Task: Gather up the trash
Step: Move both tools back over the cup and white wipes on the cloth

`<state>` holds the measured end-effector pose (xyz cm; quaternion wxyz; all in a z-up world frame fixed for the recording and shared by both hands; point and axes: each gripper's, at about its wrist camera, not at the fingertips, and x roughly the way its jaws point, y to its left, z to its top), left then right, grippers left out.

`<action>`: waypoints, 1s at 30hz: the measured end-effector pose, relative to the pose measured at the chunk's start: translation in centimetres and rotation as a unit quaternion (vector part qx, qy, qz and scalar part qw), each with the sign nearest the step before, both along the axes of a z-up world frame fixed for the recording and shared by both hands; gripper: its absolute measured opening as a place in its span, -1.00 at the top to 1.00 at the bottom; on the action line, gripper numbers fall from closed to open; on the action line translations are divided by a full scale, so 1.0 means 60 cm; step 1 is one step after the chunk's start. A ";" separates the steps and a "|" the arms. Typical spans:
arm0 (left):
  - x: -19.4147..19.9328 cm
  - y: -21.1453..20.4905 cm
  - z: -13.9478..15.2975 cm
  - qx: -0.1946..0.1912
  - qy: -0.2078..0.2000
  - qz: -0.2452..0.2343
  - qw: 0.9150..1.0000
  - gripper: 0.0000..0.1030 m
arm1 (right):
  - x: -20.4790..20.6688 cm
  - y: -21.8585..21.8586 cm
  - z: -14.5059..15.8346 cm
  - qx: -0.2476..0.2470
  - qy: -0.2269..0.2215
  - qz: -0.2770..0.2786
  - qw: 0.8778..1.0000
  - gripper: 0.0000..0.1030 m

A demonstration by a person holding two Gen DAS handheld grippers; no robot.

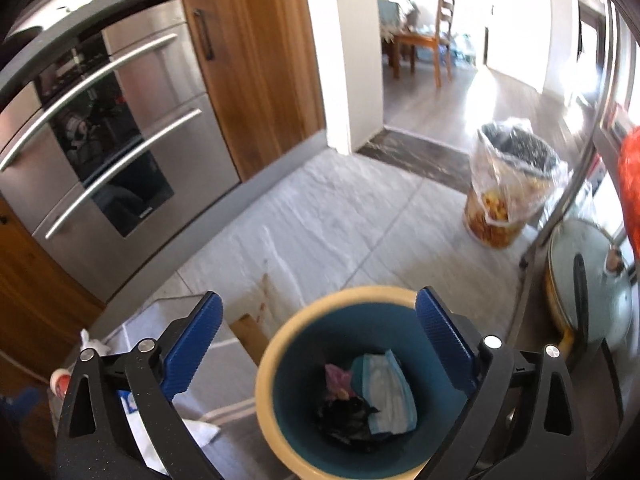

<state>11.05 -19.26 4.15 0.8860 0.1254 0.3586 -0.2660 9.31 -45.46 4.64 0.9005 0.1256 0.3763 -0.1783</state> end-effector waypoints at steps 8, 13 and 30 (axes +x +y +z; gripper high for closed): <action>-0.007 0.139 0.029 -0.008 -0.012 0.067 0.998 -0.89 | 0.007 0.030 0.002 -0.010 -0.009 0.028 1.000 -0.88; 0.011 0.211 0.015 -0.041 0.001 0.135 0.990 -0.89 | 0.009 0.067 0.005 -0.025 -0.012 0.057 0.998 -0.88; 0.083 0.374 -0.060 0.004 0.020 0.262 0.965 -0.89 | 0.037 0.329 -0.135 0.015 0.139 0.239 0.961 -0.88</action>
